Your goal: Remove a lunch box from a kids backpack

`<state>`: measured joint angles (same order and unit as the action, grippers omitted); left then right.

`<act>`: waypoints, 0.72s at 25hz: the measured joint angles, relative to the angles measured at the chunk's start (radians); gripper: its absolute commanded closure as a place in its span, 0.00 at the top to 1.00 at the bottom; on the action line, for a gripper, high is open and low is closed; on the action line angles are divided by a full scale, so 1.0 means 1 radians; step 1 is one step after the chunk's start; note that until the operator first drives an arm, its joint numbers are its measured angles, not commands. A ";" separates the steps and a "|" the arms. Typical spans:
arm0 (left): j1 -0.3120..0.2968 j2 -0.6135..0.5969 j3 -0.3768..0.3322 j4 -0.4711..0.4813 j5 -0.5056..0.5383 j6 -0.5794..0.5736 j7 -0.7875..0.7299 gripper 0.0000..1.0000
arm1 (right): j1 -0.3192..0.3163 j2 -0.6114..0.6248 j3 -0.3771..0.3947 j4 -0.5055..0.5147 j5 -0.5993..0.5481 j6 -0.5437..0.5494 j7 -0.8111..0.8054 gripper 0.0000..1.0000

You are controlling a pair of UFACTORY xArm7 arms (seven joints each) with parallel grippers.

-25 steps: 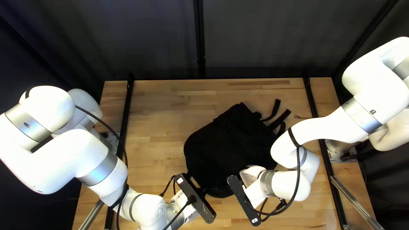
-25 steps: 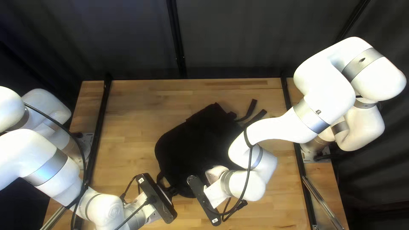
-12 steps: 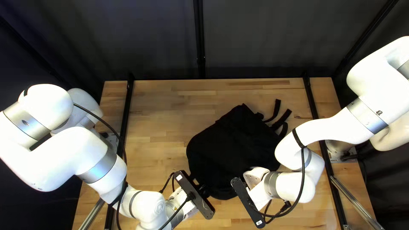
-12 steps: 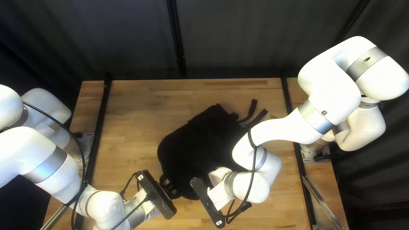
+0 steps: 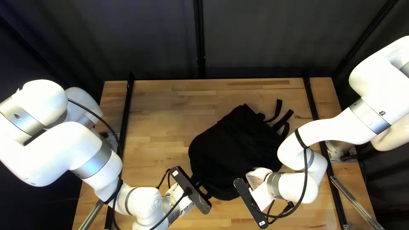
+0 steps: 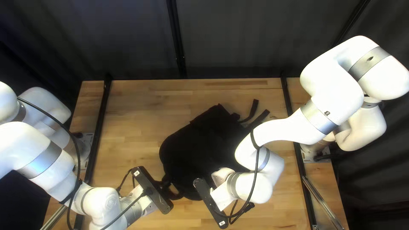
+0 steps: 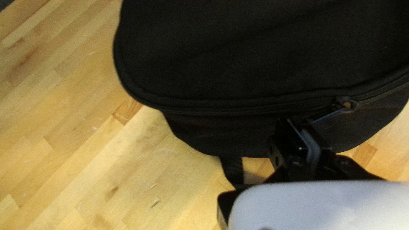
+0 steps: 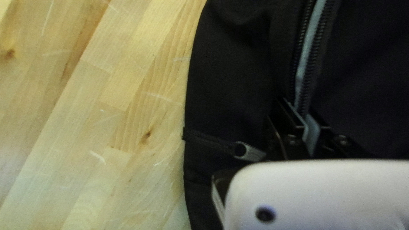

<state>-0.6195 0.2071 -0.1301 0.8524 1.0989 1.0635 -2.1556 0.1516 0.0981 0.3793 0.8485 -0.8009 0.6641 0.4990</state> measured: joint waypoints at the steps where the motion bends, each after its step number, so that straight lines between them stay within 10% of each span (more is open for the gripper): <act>1: 0.000 -0.003 0.000 -0.004 -0.001 0.001 0.001 0.00 | 0.001 -0.002 0.001 -0.002 0.001 0.000 0.000 0.00; 18: 0.026 -0.063 0.017 -0.099 -0.017 -0.014 0.012 0.00 | 0.010 -0.022 0.012 -0.018 0.019 0.014 -0.006 0.00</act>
<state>-0.5937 0.1444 -0.1127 0.7531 1.0821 1.0491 -2.1437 0.1612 0.0764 0.3917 0.8301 -0.7818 0.6776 0.4931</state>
